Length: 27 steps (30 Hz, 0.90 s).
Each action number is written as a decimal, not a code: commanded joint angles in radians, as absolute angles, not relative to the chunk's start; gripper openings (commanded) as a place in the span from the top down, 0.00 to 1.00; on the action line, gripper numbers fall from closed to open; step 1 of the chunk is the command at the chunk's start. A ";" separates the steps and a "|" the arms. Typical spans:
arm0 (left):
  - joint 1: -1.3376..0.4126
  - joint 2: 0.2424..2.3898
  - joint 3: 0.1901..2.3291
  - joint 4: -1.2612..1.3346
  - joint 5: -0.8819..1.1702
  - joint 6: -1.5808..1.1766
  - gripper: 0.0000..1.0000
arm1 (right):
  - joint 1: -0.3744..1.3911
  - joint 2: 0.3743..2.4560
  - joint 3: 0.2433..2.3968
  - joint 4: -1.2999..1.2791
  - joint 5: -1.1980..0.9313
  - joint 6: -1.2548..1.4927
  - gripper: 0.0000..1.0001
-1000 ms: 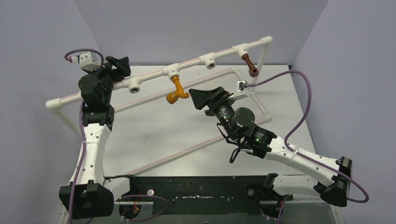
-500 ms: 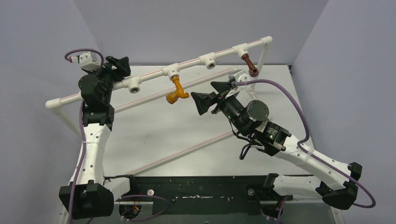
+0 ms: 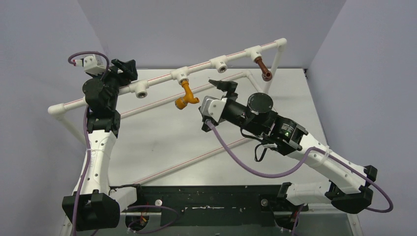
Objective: Install the water faucets
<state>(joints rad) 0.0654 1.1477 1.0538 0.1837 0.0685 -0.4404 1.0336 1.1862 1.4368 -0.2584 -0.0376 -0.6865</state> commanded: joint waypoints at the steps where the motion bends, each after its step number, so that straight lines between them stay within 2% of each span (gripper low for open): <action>1: 0.057 1.258 0.922 -0.255 0.118 -0.428 0.24 | 1.070 1.219 1.506 -0.371 -0.066 -1.006 0.11; 9: 0.057 1.262 0.923 -0.255 0.116 -0.428 0.24 | 1.209 1.316 1.527 -0.467 0.263 -1.379 0.10; 18: 0.057 1.264 0.924 -0.256 0.116 -0.428 0.24 | 1.260 1.342 1.390 -0.224 0.464 -1.673 0.10; 27: 0.058 1.266 0.925 -0.256 0.117 -0.427 0.24 | 1.253 1.406 1.330 -0.012 0.496 -1.796 0.10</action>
